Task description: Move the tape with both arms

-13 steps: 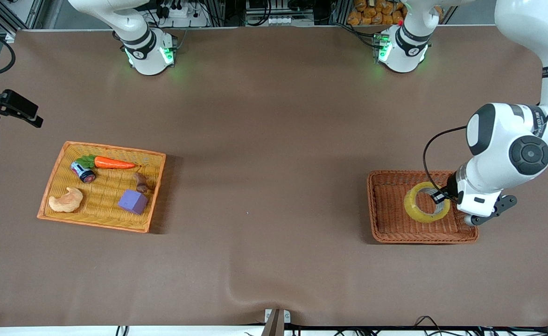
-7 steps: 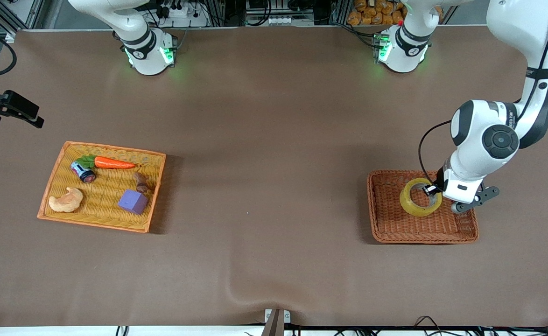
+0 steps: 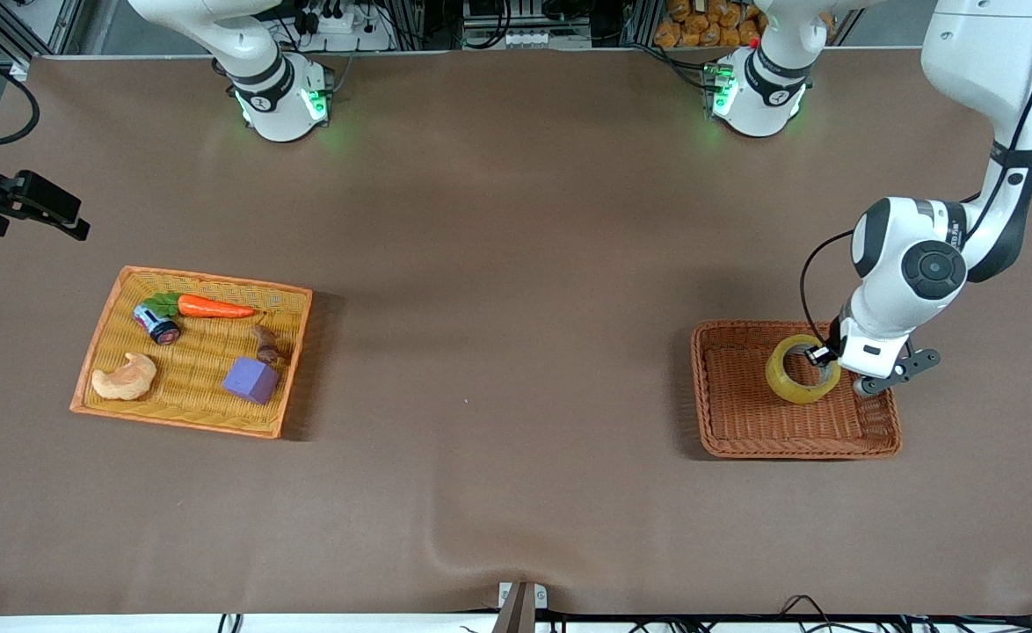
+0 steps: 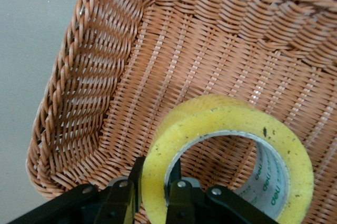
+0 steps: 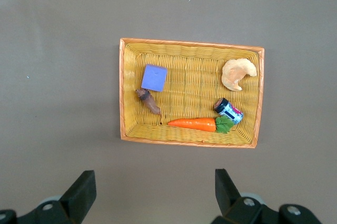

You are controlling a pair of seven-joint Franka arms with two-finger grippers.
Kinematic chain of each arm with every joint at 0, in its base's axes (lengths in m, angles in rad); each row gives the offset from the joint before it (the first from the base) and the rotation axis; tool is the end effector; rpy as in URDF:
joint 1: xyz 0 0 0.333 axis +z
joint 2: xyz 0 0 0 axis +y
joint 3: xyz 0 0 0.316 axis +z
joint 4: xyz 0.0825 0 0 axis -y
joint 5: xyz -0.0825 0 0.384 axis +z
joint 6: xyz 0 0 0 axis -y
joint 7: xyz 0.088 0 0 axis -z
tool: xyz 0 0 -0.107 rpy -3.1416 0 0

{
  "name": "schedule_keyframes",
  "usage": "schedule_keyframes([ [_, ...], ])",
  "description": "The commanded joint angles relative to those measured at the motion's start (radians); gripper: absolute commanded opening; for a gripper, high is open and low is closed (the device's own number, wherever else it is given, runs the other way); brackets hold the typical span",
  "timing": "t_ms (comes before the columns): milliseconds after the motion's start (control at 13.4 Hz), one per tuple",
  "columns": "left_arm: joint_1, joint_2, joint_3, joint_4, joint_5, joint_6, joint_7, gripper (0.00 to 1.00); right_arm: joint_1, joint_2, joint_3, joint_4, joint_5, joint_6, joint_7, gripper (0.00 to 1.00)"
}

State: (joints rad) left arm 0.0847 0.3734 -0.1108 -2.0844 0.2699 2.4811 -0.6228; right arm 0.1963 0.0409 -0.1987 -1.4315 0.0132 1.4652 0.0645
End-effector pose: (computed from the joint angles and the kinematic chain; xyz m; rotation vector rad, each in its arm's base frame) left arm 0.5890 -0.0154 0.2479 -2.9693 -0.5920 -0.1034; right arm 0.5564 0.0029 0.6580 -3.1350 0.1026 0.0103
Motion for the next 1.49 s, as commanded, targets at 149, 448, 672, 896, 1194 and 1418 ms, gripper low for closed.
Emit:
schedule_keyframes([
  [149, 0.006, -0.007, -0.015, 0.024, 0.028, 0.012, 0.000, 1.00, -0.006, 0.010, 0.007, 0.022, -0.010, -0.016, -0.011, 1.00],
  [448, 0.015, -0.083, -0.058, 0.044, 0.017, 0.002, -0.003, 1.00, -0.006, 0.011, 0.007, 0.022, -0.010, -0.017, -0.008, 1.00],
  [672, 0.017, -0.154, -0.119, 0.046, 0.011, -0.072, -0.002, 1.00, -0.005, 0.010, 0.007, 0.025, -0.013, -0.016, -0.008, 1.00],
  [896, 0.017, -0.261, -0.153, 0.064, -0.087, -0.192, 0.062, 1.00, -0.005, 0.011, 0.007, 0.025, -0.013, -0.017, -0.002, 1.00],
  [1194, 0.018, -0.344, -0.150, 0.268, -0.250, -0.621, 0.340, 1.00, -0.005, 0.013, 0.007, 0.023, -0.010, -0.019, -0.002, 1.00],
  [1418, 0.009, -0.358, -0.148, 0.369, -0.253, -0.792, 0.454, 1.00, -0.005, 0.013, 0.007, 0.026, -0.012, -0.019, -0.005, 1.00],
])
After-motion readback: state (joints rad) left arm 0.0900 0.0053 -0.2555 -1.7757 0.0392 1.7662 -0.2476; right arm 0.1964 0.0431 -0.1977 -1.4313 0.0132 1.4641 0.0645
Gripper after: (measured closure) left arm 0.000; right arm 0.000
